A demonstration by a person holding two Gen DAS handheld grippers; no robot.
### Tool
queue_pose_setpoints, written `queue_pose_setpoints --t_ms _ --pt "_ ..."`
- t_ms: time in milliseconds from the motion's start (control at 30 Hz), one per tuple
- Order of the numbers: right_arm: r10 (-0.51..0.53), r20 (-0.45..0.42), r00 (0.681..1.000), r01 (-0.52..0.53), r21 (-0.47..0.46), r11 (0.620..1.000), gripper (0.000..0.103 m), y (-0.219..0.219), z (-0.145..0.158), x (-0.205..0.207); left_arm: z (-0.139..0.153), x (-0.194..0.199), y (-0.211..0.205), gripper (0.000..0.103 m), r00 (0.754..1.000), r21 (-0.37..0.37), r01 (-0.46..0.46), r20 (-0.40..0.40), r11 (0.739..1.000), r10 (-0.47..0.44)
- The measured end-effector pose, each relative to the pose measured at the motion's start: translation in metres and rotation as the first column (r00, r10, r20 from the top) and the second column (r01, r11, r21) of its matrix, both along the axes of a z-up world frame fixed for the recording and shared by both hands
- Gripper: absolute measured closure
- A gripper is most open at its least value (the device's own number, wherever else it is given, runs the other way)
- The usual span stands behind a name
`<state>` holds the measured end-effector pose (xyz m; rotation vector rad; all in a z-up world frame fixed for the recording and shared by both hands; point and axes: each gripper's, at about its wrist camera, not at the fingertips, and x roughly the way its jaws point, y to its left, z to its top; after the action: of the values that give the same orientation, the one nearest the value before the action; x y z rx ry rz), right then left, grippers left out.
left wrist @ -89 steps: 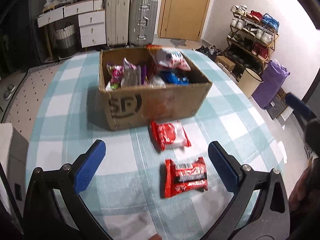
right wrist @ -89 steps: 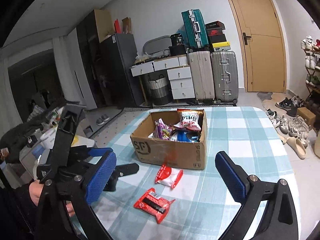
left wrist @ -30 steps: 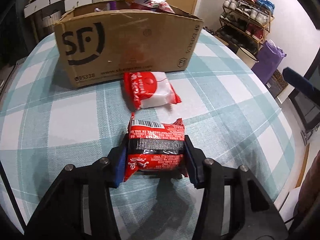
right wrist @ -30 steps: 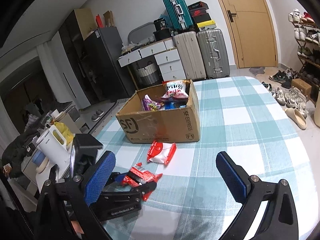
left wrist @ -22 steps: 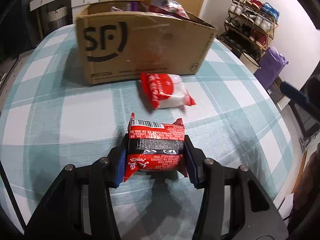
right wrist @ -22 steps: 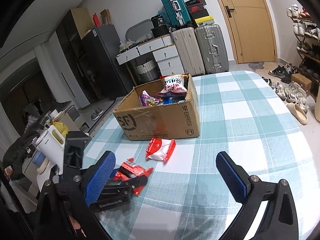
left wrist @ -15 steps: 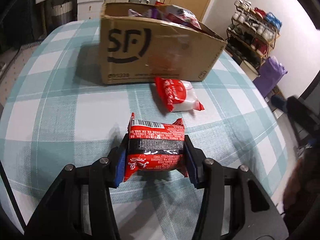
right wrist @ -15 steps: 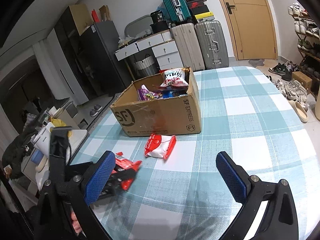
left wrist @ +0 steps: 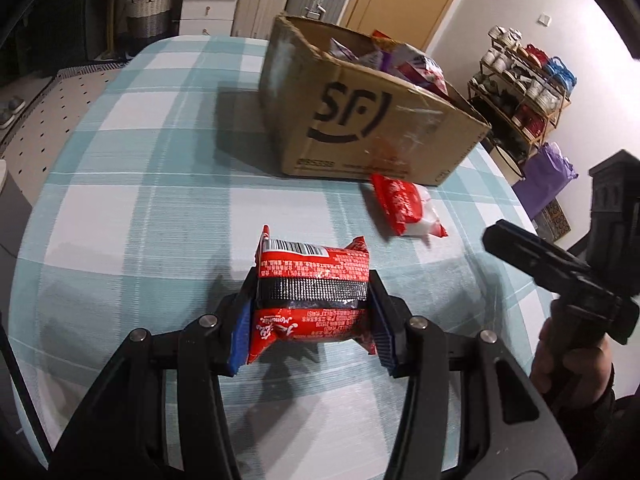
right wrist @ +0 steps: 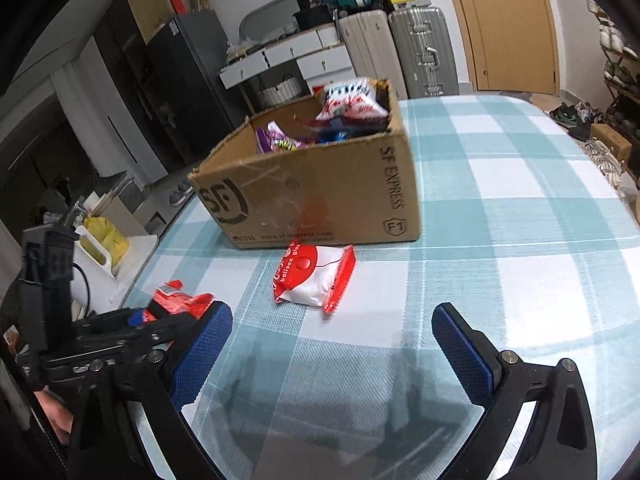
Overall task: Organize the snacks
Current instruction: 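Grasp the red-and-white balloon-gum packet with the right gripper while the left holds the wafer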
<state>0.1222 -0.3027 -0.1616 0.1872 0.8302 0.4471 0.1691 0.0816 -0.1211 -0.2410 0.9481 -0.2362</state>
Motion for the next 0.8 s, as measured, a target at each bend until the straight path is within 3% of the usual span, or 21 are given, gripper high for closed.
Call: queue_pose_setpoints --t_ms 167,667,733,767,800 --pt "0.026 -0.026 0.999 -0.027 -0.028 0.999 0.001 0.019 -0.014 0.02 0.001 -0.004 0.02 0.056 1.0 -0.037 -0.03 -0.001 0.999 0.03" --pt "0.099 -0.06 0.993 -0.106 -0.128 0.986 0.005 0.077 -0.037 0.066 -0.003 -0.005 0.046 0.056 0.997 -0.038 -0.08 -0.025 0.996 0.079" --pt "0.099 -0.05 0.994 -0.105 -0.145 0.984 0.016 0.084 -0.037 0.068 -0.002 -0.006 0.047 0.056 0.997 -0.06 -0.073 -0.027 0.996 0.072" --pt "0.101 -0.041 0.994 -0.106 -0.159 0.982 0.042 0.087 -0.037 0.068 -0.002 -0.006 0.047 0.056 0.997 -0.058 -0.074 -0.026 0.996 0.072" --pt "0.113 -0.034 0.993 -0.117 -0.181 0.976 0.049 0.092 -0.036 0.068 0.0 -0.006 0.047 0.056 0.997 -0.055 -0.075 -0.024 0.996 0.074"
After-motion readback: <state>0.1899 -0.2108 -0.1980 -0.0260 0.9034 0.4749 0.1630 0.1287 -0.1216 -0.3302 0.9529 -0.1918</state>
